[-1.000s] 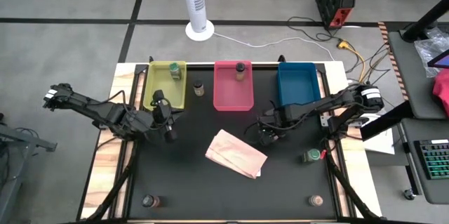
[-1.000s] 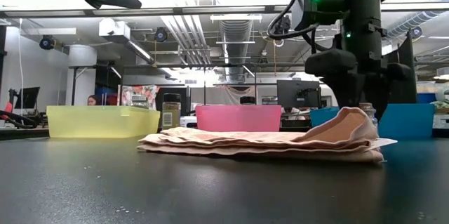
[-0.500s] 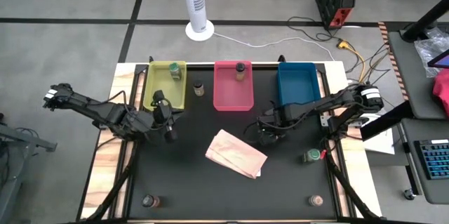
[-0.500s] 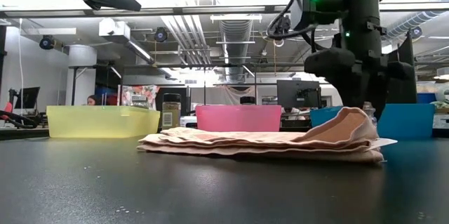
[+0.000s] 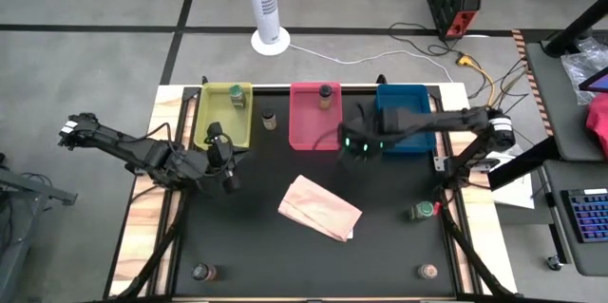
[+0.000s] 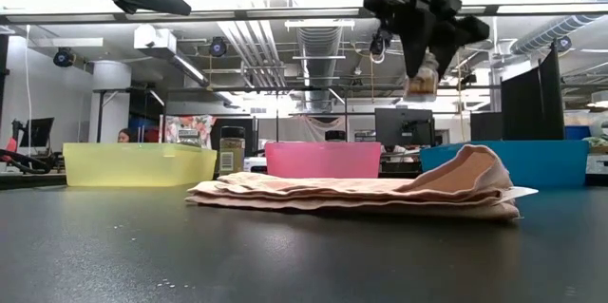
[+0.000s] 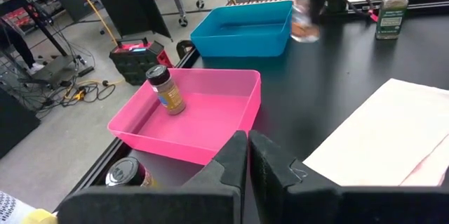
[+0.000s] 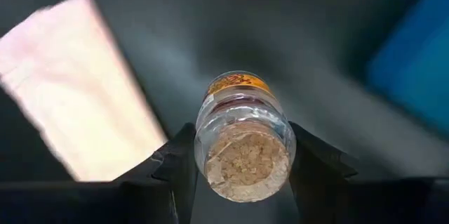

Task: Sort spices by type
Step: Put the top brown seasoning bottle into the blue bin

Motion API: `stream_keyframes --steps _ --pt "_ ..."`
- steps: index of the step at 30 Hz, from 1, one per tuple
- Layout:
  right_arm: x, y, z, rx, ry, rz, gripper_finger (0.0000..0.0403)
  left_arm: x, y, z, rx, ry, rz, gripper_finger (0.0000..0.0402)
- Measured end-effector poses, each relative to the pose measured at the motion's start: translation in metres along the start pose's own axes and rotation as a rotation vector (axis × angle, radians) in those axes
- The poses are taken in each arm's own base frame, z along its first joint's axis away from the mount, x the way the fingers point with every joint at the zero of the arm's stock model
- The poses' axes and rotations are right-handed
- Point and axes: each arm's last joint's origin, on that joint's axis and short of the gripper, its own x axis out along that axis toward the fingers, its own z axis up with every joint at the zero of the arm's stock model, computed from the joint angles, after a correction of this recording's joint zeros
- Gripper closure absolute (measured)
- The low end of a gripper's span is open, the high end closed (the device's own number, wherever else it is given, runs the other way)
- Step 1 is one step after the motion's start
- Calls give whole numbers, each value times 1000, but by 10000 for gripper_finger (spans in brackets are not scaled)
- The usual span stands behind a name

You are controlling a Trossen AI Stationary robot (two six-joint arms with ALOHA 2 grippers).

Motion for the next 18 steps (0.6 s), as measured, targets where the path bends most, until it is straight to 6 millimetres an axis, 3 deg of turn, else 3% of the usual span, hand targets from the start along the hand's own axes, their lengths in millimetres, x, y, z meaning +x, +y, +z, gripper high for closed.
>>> stream_keyframes --steps 4,9,14,18 --pt "-17 -35 36 37 -11 -57 235 0 0 -1 1 1 0 402" --pt "-23 -92 76 126 -19 -69 235 0 0 -1 1 2 0 402" --pt "-21 -152 104 280 -16 -110 235 0 0 0 13 1 0 402" --pt "-13 -187 119 316 7 -143 235 0 0 0 18 -1 7 402"
